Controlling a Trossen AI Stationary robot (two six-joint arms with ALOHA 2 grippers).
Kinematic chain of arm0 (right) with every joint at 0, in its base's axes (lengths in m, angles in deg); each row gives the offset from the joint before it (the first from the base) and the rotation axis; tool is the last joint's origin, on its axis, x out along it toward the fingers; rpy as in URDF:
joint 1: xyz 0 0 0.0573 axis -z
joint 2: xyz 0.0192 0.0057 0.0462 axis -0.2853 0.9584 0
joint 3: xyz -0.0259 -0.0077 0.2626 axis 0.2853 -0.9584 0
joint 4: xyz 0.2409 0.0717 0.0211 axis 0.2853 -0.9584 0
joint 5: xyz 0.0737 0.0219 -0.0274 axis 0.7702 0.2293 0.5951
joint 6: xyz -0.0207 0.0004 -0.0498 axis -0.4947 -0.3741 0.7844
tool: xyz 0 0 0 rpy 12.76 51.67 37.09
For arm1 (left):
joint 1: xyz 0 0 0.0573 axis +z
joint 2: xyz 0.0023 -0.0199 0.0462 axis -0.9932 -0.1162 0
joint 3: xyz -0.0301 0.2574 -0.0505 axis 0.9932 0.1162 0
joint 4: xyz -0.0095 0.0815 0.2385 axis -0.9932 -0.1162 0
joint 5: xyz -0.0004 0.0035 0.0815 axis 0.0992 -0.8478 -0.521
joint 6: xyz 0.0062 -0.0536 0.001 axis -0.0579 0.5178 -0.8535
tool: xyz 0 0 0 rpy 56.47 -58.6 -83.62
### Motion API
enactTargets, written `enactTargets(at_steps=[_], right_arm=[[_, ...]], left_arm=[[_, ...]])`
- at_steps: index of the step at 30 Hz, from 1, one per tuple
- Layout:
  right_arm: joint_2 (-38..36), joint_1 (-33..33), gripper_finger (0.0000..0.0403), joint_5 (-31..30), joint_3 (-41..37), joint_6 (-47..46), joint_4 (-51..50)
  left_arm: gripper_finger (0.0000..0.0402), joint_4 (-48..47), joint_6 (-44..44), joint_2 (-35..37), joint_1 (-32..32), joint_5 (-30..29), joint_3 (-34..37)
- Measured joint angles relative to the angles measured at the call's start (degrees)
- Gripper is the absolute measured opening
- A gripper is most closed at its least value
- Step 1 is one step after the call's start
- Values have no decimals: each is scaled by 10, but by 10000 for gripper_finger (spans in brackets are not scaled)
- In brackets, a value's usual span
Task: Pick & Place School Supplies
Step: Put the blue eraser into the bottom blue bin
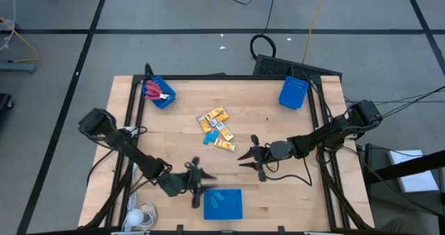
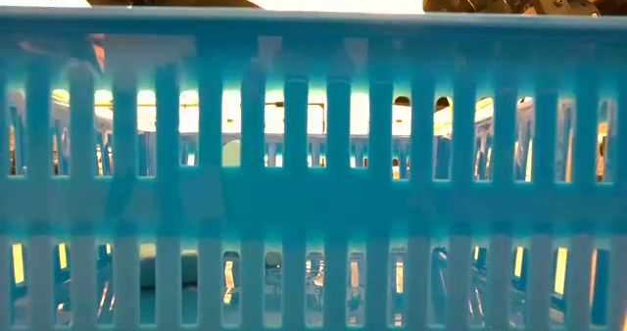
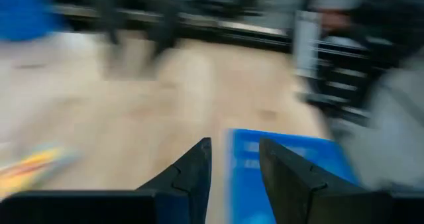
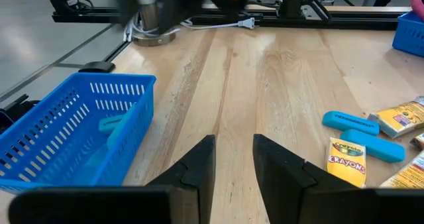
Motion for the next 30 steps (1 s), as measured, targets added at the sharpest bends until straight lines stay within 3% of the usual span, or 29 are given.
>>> enactTargets(at_steps=[4, 7, 12, 19, 30], right_arm=[[0, 0, 91, 0, 0, 0, 0], [0, 0, 91, -1, 0, 0, 0], [0, 0, 91, -1, 0, 0, 0], [0, 0, 91, -2, 0, 3, -1], [0, 1, 91, -2, 0, 5, 0]], left_arm=[[131, -177, 112, 52, 14, -153, 0], [131, -308, 215, 65, 49, -177, 0], [132, -393, 308, 38, 130, -108, 0], [137, -387, 328, 1, 234, 24, 0], [225, -381, 327, -1, 293, 85, 0]])
